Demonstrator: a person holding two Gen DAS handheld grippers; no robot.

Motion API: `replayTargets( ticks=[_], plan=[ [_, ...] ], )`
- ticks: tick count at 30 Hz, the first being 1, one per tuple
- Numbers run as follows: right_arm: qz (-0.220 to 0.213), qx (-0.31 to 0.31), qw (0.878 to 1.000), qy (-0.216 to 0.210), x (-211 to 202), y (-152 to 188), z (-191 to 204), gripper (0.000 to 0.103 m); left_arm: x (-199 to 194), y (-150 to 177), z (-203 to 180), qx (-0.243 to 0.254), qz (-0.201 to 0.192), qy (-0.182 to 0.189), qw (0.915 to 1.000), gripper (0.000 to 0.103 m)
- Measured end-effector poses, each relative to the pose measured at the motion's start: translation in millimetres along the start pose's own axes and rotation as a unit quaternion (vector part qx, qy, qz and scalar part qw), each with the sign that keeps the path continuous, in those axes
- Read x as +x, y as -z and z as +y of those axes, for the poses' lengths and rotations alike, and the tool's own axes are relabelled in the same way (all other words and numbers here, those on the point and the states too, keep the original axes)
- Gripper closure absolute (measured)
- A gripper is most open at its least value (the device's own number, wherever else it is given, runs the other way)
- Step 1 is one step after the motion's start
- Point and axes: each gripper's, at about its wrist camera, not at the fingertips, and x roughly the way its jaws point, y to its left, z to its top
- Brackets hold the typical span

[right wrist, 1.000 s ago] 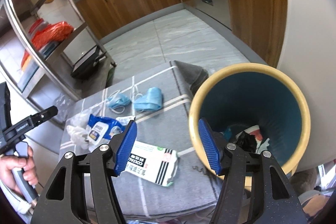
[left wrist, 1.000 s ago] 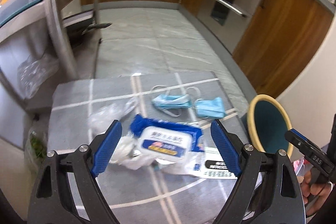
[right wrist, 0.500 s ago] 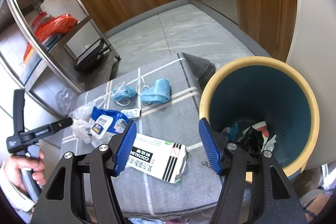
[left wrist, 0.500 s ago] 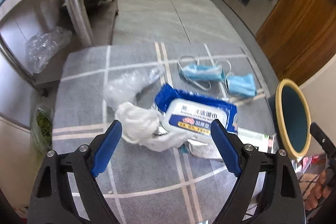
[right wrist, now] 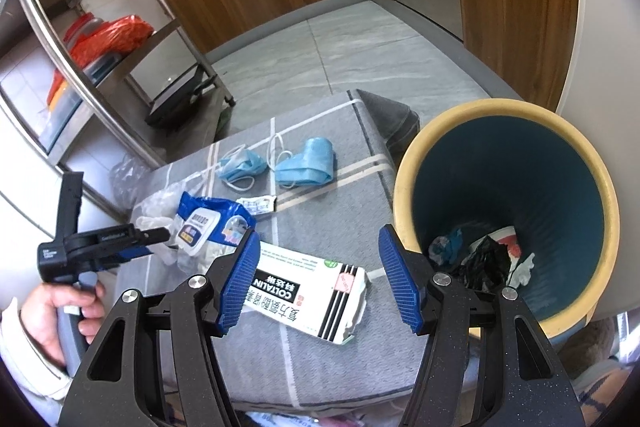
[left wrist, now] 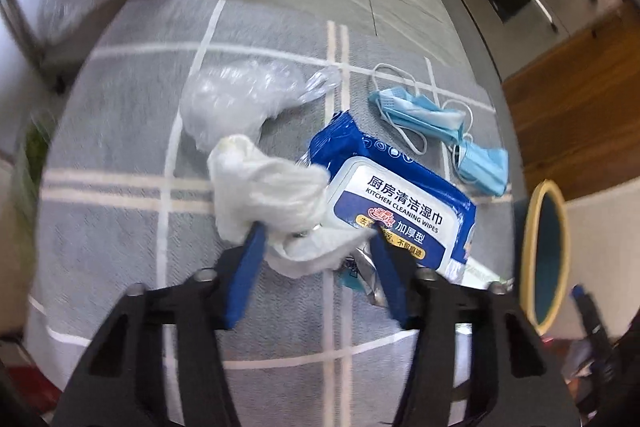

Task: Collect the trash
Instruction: 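Grasp the white plastic bag with the left gripper and lift it, then grasp the blue plastic wrapper on the cushion with the right gripper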

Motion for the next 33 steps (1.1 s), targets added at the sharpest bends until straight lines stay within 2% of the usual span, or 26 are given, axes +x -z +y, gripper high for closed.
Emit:
replayTargets(
  ticks=[2,3,5,14,25,30,33],
  plan=[
    [0.000,0.001,1.000,-0.001,0.1,-0.5,0.0,0.040,1.4,1.8,8.9,-0.024,0.008,0.019,0.9995,0.088],
    [0.000,0.001,1.000,-0.001,0.0,-0.5,0.2,0.040,0.2,2.3,11.0,-0.029,0.006,0.022,0.9993,0.094],
    [0.000,0.001,1.000,-0.002,0.0,0.0,0.7,0.040,-5.7,3.4,14.1,-0.035,-0.004,0.025,0.9991,0.097],
    [0.008,-0.005,1.000,-0.007,5.9,-0.4,7.8,0.040,-49.6,-1.7,20.2,-0.053,-0.076,0.029,0.9952,0.099],
    [0.024,-0.001,1.000,-0.014,28.5,-8.1,13.1,0.040,-92.9,-12.0,18.3,-0.071,-0.140,0.065,0.9854,0.099],
    [0.035,0.009,0.999,-0.022,46.6,-16.6,13.8,0.040,-115.5,-14.3,19.5,-0.082,-0.185,0.053,0.9778,0.099],
    [0.040,0.004,0.999,-0.025,59.7,-24.6,18.4,0.040,-128.0,-15.0,20.1,-0.085,-0.206,0.058,0.9731,0.099]
  ],
)
